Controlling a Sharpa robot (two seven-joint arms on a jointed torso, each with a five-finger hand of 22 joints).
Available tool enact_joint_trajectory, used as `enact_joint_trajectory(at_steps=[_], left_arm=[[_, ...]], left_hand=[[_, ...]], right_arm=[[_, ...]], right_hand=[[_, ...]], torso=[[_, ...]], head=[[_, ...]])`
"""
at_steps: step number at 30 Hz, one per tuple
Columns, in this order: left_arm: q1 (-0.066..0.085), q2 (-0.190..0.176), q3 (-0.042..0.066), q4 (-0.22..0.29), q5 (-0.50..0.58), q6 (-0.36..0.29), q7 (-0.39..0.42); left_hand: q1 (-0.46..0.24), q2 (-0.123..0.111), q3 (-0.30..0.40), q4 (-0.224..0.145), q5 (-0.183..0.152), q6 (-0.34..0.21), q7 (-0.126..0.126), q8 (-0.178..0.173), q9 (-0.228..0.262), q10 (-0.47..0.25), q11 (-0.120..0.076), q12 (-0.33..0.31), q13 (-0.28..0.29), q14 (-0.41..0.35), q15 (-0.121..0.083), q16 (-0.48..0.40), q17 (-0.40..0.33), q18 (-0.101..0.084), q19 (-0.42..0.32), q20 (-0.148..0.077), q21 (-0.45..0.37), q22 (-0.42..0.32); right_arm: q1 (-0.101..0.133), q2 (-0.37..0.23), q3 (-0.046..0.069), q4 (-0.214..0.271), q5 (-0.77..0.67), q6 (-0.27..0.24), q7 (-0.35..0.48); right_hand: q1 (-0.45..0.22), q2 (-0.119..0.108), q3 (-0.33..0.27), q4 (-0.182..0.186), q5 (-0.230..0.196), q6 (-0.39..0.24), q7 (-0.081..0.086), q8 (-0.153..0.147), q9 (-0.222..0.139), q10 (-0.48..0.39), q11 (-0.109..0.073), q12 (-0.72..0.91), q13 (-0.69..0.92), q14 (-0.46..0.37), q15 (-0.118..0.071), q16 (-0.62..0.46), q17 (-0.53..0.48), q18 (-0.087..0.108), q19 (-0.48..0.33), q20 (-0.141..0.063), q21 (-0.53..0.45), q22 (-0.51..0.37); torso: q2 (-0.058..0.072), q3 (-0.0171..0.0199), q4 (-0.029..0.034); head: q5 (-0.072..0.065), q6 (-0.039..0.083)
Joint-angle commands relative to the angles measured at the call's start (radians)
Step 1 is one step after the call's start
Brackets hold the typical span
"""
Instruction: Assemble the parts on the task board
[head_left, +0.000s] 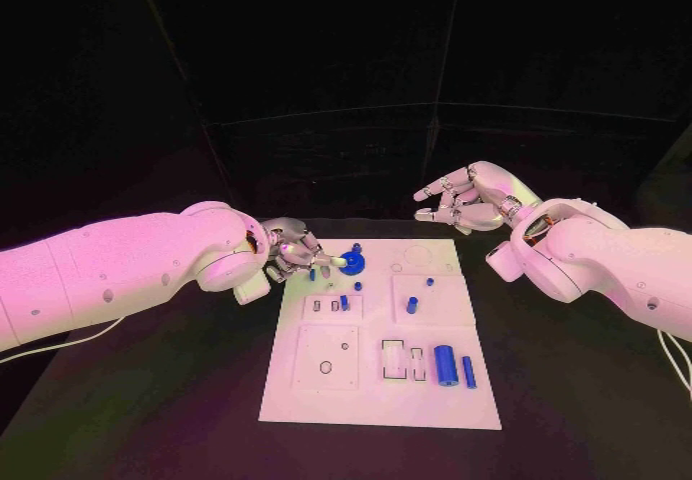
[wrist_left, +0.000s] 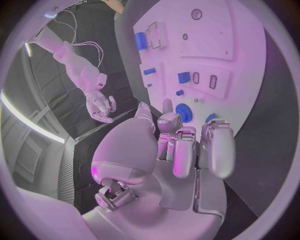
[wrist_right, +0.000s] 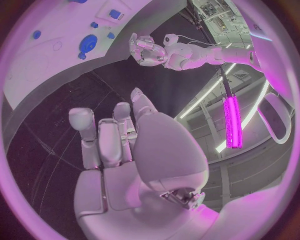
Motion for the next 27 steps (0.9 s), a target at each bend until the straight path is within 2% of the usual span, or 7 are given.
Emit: enact_joint_trajectory(at_steps=[1, 3, 6, 13, 17, 19, 27], left_arm=[[0.004, 0.017, -0.002, -0.005, -0.106, 0.06, -0.144], [0.005, 0.032, -0.005, -0.008, -0.112, 0.056, -0.165], [0.006, 0.052, -0.012, -0.015, -0.117, 0.049, -0.187], [0.008, 0.102, -0.036, -0.044, -0.121, 0.059, -0.22], [0.008, 0.129, -0.046, -0.067, -0.121, 0.079, -0.229], [0.008, 0.141, -0.052, -0.077, -0.122, 0.088, -0.231], [0.007, 0.175, -0.06, -0.104, -0.139, 0.109, -0.238]], left_hand=[[-0.012, 0.001, -0.011, 0.001, -0.008, -0.013, -0.001, 0.023, 0.027, 0.011, -0.004, 0.023, 0.026, 0.104, -0.005, 0.003, 0.263, -0.019, 0.026, -0.006, 0.009, 0.02], [-0.017, -0.001, -0.018, 0.001, -0.011, -0.018, -0.002, 0.035, 0.041, 0.024, -0.006, 0.047, 0.053, 0.104, -0.005, 0.003, 0.263, -0.022, 0.031, -0.007, 0.019, 0.037], [-0.021, -0.001, -0.024, 0.001, -0.012, -0.024, -0.004, 0.051, 0.06, 0.032, -0.008, 0.064, 0.072, 0.104, -0.006, 0.003, 0.263, -0.025, 0.034, -0.008, 0.026, 0.049], [-0.023, -0.001, -0.026, 0.001, -0.01, -0.03, -0.005, 0.059, 0.071, 0.029, -0.009, 0.065, 0.071, 0.104, -0.007, 0.003, 0.263, -0.025, 0.034, -0.009, 0.028, 0.052], [-0.022, 0.001, -0.027, 0.0, -0.007, -0.036, -0.004, 0.062, 0.077, 0.027, -0.008, 0.064, 0.071, 0.104, -0.007, 0.003, 0.263, -0.026, 0.035, -0.009, 0.03, 0.056], [-0.02, 0.002, -0.026, 0.0, -0.004, -0.039, -0.004, 0.064, 0.081, 0.029, -0.008, 0.068, 0.076, 0.104, -0.006, 0.003, 0.263, -0.026, 0.036, -0.009, 0.033, 0.06], [-0.015, 0.005, -0.026, -0.001, 0.006, -0.045, -0.004, 0.069, 0.089, 0.028, -0.008, 0.071, 0.078, 0.104, -0.006, 0.003, 0.263, -0.027, 0.036, -0.009, 0.034, 0.063]], right_arm=[[0.004, 0.005, 0.001, -0.008, 0.042, 0.012, 0.029], [0.004, 0.006, 0.001, -0.012, 0.041, 0.014, 0.025], [0.004, 0.007, 0.001, -0.016, 0.037, 0.016, 0.019], [0.004, 0.01, 0.001, -0.023, 0.027, 0.014, 0.004], [0.004, 0.011, 0.001, -0.027, 0.019, 0.009, -0.002], [0.004, 0.012, 0.001, -0.028, 0.004, 0.007, -0.005], [0.005, 0.021, 0.001, -0.034, -0.034, 0.001, -0.018]], right_hand=[[0.009, -0.002, -0.008, 0.001, 0.011, -0.007, 0.001, -0.003, -0.001, -0.01, -0.001, -0.009, -0.007, -0.009, 0.001, -0.008, -0.004, 0.02, -0.008, 0.001, -0.008, -0.005], [0.003, -0.007, -0.019, 0.004, 0.041, -0.01, 0.001, -0.003, -0.001, -0.015, -0.001, -0.022, -0.022, -0.011, 0.002, -0.015, -0.01, 0.021, -0.01, 0.001, -0.015, -0.013], [0.0, -0.008, -0.027, 0.007, 0.053, -0.011, 0.0, -0.002, 0.0, -0.02, -0.001, -0.037, -0.039, -0.011, 0.001, -0.022, -0.016, 0.022, -0.011, 0.001, -0.021, -0.02], [-0.001, -0.01, -0.034, 0.009, 0.061, -0.012, 0.0, -0.001, 0.0, -0.029, -0.002, -0.057, -0.059, -0.012, 0.001, -0.027, -0.021, 0.023, -0.013, 0.001, -0.027, -0.027], [0.005, -0.008, -0.041, 0.008, 0.097, -0.014, -0.001, 0.0, 0.0, -0.034, -0.003, -0.073, -0.08, -0.013, 0.0, -0.035, -0.027, 0.024, -0.015, 0.0, -0.036, -0.037], [0.006, -0.008, -0.045, 0.01, 0.108, -0.017, 0.0, -0.001, 0.0, -0.047, -0.002, -0.098, -0.105, -0.015, 0.0, -0.044, -0.037, 0.026, -0.02, 0.0, -0.043, -0.048], [-0.005, -0.013, -0.061, 0.02, 0.125, -0.023, 0.0, -0.001, 0.0, -0.067, -0.001, -0.143, -0.152, -0.021, 0.001, -0.064, -0.059, 0.03, -0.031, 0.0, -0.06, -0.072]], torso=[[-0.001, -0.0006, -0.0005], [-0.002, -0.0001, -0.0003], [-0.002, -0.0007, 0.0011], [-0.001, -0.002, 0.0003], [0.001, -0.0034, 0.0013], [0.0, -0.0022, 0.0012], [0.002, -0.0023, -0.0008]], head=[[0.001, -0.002], [0.0, -0.001], [-0.001, -0.003], [-0.003, -0.001], [-0.006, 0.003], [-0.006, 0.001], [-0.003, -0.005]])
